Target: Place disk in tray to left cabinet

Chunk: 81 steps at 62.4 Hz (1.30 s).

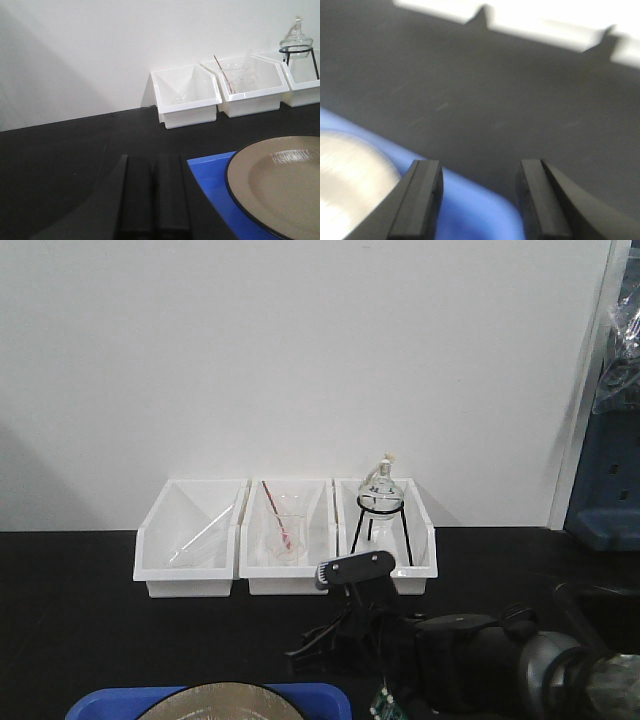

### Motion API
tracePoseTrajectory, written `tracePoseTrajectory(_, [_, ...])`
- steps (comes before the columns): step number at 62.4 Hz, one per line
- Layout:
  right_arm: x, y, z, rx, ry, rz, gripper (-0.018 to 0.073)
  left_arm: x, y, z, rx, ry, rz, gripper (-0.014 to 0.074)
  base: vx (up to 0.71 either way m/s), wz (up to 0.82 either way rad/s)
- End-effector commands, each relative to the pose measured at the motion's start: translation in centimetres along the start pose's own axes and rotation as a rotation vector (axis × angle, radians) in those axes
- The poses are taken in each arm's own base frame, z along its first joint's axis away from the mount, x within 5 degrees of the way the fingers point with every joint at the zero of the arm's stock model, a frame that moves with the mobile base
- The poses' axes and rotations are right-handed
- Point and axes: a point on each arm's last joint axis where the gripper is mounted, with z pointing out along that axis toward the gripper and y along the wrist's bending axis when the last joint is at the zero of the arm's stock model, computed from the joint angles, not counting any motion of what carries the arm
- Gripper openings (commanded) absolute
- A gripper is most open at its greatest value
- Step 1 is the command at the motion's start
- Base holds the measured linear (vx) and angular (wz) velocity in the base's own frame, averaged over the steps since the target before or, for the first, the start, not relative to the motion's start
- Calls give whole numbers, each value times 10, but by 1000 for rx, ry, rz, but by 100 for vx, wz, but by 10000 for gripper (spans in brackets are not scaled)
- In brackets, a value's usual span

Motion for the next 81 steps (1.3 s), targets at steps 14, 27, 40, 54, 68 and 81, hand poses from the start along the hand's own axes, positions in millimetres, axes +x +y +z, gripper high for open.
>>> tracePoseTrajectory(14, [-42, -16, -119, 147, -217, -9, 361, -2, 1, -1, -20, -73, -11, -6, 0, 0])
tracePoseTrajectory(27, [1, -21, -178, 124, -232, -11, 286, -2, 1, -1, -20, -73, -11, -6, 0, 0])
tracePoseTrajectory(40, [25, -24, -206, 124, -253, -8, 249, -12, 4, -2, -45, -172, -8, -6, 0, 0])
tracePoseTrajectory(54, [24, -25, -218, 124, -292, -3, 249, -49, 12, -11, -19, -290, -441, -6, 0, 0])
tracePoseTrajectory(68, [24, -25, -218, 126, -291, -3, 249, -131, 19, -19, 39, -90, -277, -6, 0, 0])
tracePoseTrajectory(81, [24, -25, -218, 124, -292, -3, 249, -172, 25, 37, 69, 202, -257, -6, 0, 0])
